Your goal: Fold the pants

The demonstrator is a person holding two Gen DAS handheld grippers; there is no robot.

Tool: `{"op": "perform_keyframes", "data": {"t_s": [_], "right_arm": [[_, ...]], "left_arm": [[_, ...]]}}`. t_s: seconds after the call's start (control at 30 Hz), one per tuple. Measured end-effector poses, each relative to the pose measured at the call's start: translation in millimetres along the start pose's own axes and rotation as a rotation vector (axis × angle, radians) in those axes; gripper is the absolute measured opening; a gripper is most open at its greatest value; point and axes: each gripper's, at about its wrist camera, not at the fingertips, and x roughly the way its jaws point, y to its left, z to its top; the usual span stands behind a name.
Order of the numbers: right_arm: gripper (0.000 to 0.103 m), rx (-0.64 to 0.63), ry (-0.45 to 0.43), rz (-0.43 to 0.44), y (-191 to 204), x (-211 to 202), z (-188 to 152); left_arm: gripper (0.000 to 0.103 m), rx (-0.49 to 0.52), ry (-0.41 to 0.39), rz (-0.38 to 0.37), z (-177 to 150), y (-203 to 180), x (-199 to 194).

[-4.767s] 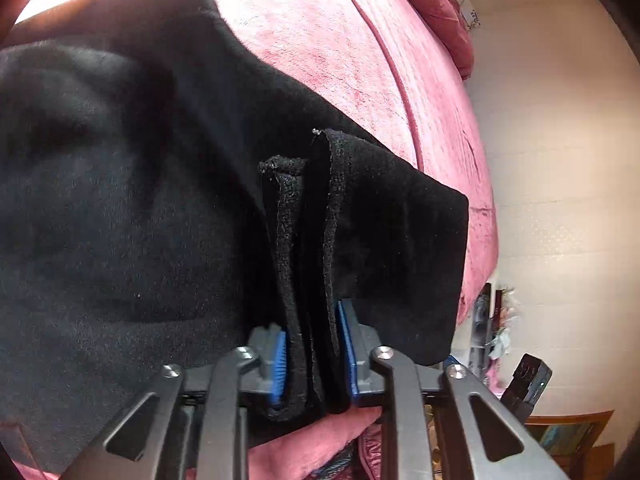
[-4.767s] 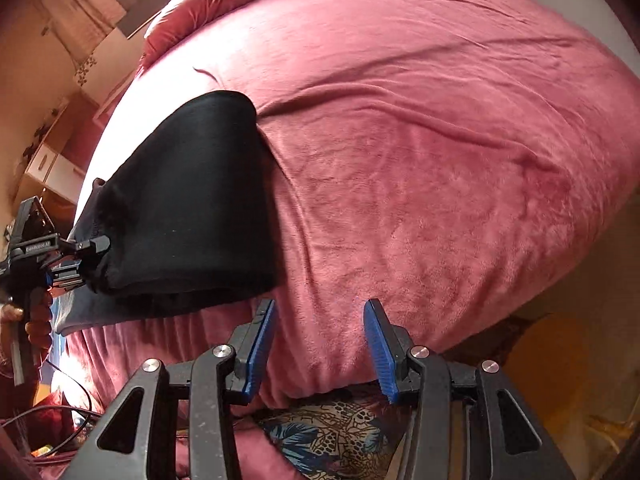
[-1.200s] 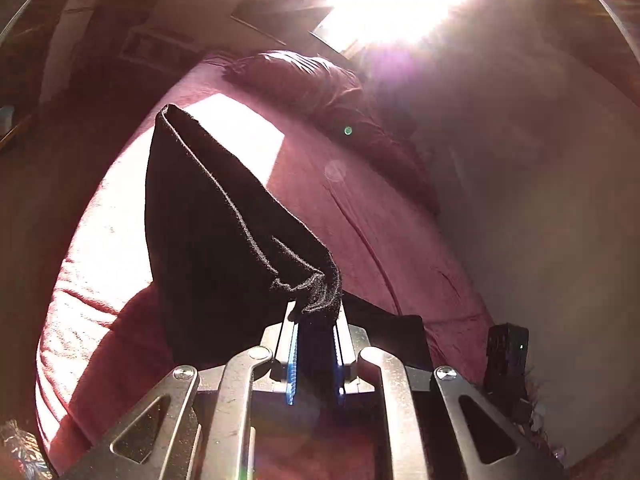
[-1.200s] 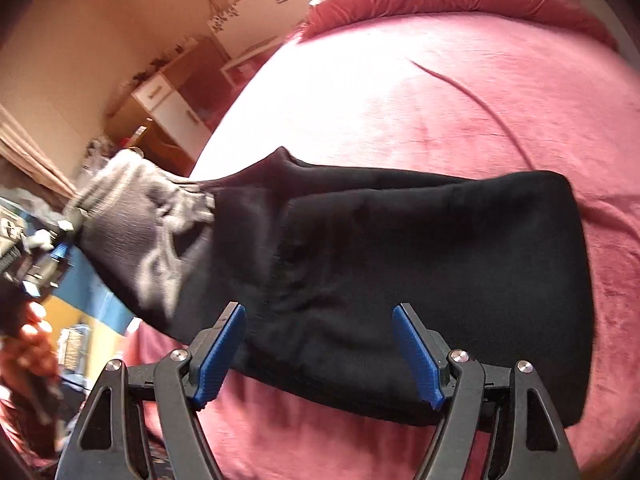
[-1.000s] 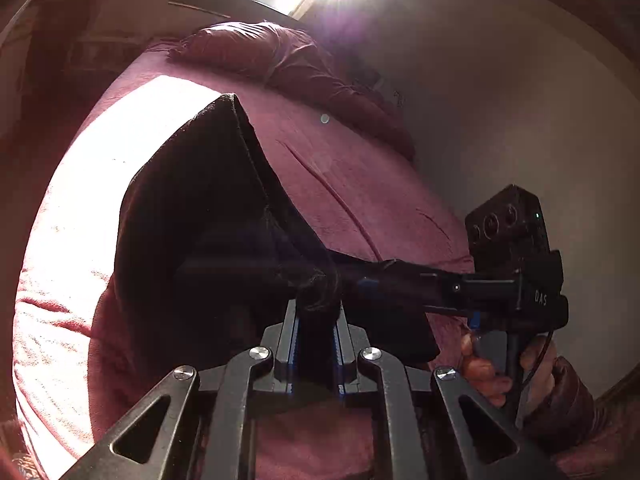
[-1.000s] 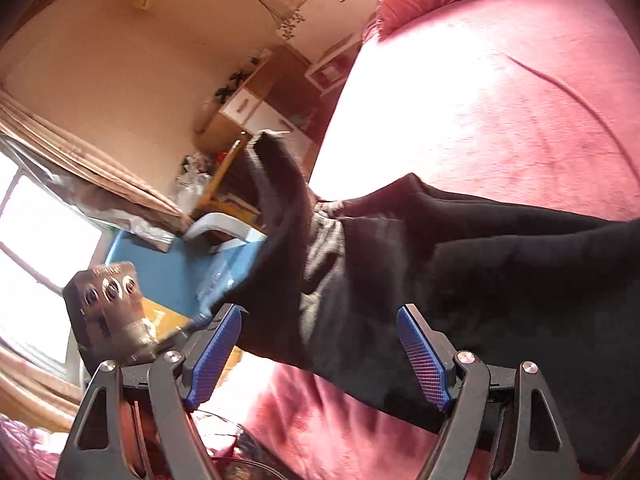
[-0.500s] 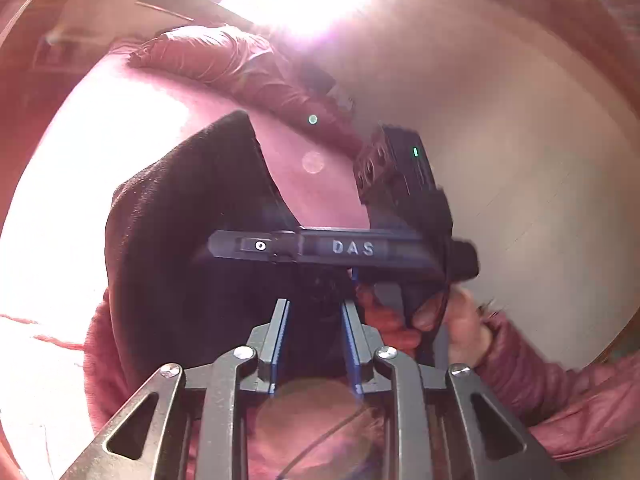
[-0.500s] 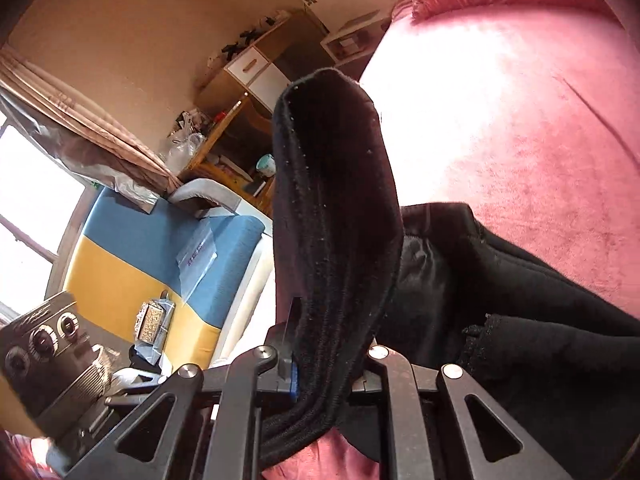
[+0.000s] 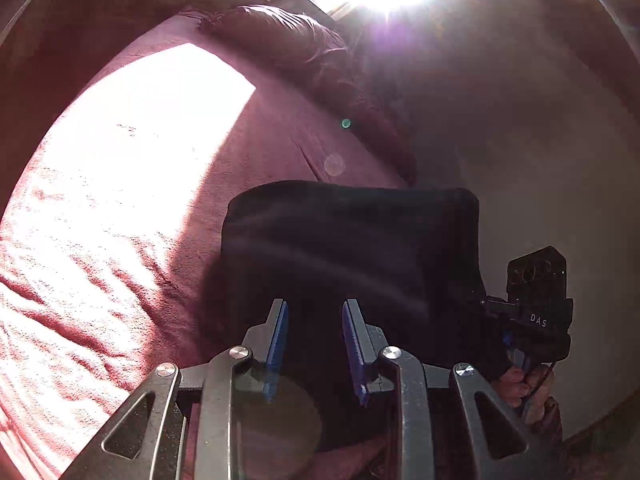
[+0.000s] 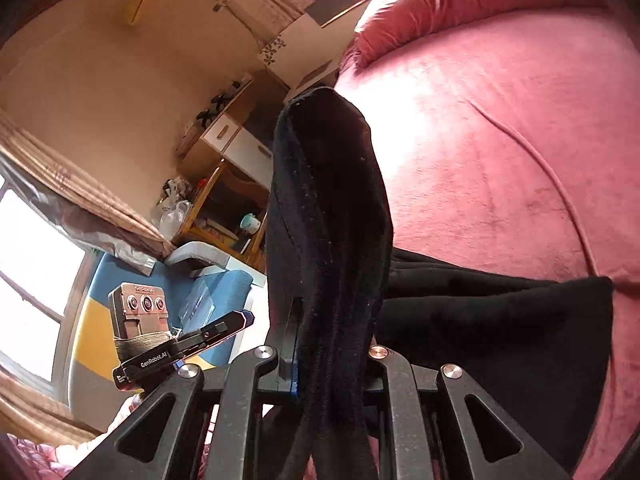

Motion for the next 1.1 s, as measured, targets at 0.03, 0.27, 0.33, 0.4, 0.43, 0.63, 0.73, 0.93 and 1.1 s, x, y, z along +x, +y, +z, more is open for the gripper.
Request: {"op": "perform_keyframes", "data": {"t_s": [0.03,0.27,0.33,0.4,0.43,0.63,0.73,0.93,1.1], "right_arm": [[0.015,0.013,-0.003,-0.021,-11.0,-4.4,-3.7],[0.015,0.17,0.01,-0.107,-98.6,-19.8,-27.4],[0.015,0.206,0.024,-0.128,-119.8,-16.5,-33.5],[0.016,0.233,0.037,-0.143,-135.8,-11.7,-38.7],[0.018,0.241,0.043,-0.154,-140.7,-9.9,-41.6],[0.025,0.296,-0.075,-0.189,-148.4,-62.1,-53.9],[0.026,0.285,-0.101,-0.213,-139.9,-92.7,-67.5],[0.026,0.19,-0.031,-0.255,-103.6,-98.8,-105.8],[0.026,0.154,-0.009,-0.298,-97.4,-81.0,-105.6]], "left_arm": [[0.028,0.015,0.028,0.009,-2.8,-2.9,12.3],[0.028,0.133,0.229,0.064,-50.2,-36.1,85.0],[0.028,0.154,0.268,0.081,-59.3,-40.2,100.0],[0.028,0.157,0.295,0.09,-64.1,-41.2,111.0],[0.028,0.153,0.301,0.103,-65.4,-41.5,116.2],[0.028,0.159,0.306,0.115,-59.3,-48.9,129.4],[0.028,0.146,0.302,0.106,-59.9,-46.0,133.5],[0.028,0.145,0.289,0.105,-62.0,-40.4,110.6],[0.028,0.143,0.279,0.104,-60.5,-39.6,97.2]]}}
